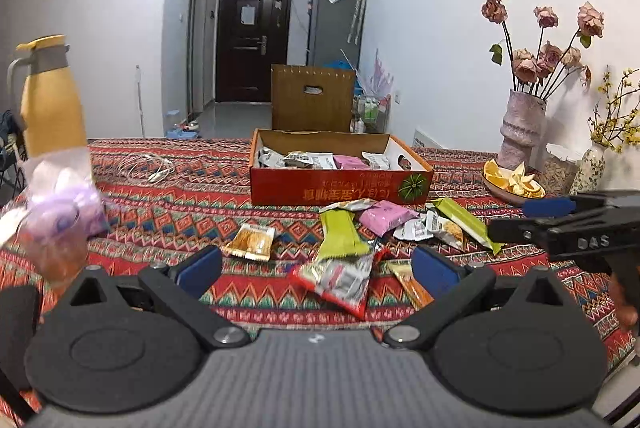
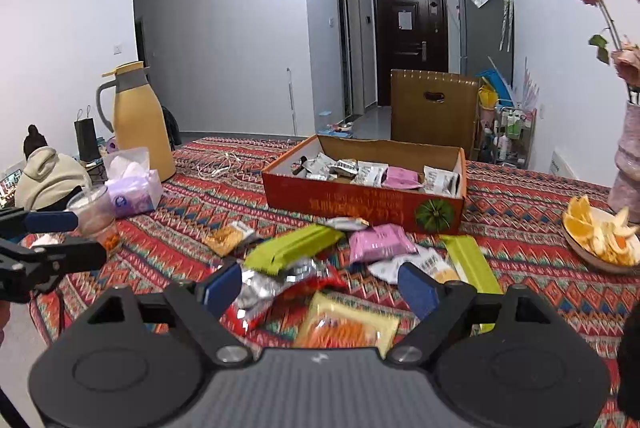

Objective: Organize snacks
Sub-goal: 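Move both open tools back to the snack pile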

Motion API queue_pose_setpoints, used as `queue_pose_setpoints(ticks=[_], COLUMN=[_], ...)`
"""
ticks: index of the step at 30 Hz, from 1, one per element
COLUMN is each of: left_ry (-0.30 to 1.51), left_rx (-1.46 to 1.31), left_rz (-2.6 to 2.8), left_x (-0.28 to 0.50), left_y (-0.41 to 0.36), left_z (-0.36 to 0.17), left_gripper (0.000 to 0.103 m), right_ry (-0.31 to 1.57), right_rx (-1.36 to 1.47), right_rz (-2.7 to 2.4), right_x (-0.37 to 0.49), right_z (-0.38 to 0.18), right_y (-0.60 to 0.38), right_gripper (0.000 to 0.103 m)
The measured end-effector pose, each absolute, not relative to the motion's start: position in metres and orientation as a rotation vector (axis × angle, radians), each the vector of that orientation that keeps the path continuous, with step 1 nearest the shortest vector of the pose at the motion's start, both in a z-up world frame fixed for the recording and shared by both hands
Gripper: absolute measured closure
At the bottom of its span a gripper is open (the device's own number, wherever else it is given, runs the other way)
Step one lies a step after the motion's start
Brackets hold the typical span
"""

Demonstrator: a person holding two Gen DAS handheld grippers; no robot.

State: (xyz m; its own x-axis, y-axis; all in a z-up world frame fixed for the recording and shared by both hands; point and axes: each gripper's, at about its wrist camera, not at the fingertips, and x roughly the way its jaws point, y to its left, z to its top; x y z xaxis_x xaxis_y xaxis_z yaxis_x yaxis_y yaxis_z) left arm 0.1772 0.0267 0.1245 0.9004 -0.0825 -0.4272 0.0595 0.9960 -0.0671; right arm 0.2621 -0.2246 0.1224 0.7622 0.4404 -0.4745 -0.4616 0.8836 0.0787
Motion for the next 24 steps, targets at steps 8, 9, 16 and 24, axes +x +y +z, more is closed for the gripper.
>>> queue_pose_setpoints(ticks=[8,9,16,24], left_ry=[0.39,0.389,0.411,0.456], left_rx=[-0.088,-0.09,-0.122,-0.091], left_rz=[-0.005,-0.009,-0.006,0.011], left_x=[0.132,0.128,0.109,0.114], left_y=[0.031,0.031,0.032,0.036], left_z=[0.096,0.092,0.064,0.044], left_gripper=[0.0,0.0,0.0,0.0], right_ry=[0.492,0.488,0.487,0.484], right_rx=[-0.006,0.005,0.002,0.026], right_rz=[0.488,0.481,0.389,0.381], right_x=[0.202,0.196,0.158,0.144], right_z=[0.085,0.079,0.046,0.031], right_y=[-0.233,-0.235,-0.24,-0.246], right_gripper=[0.016,0.016,0.016,0.016])
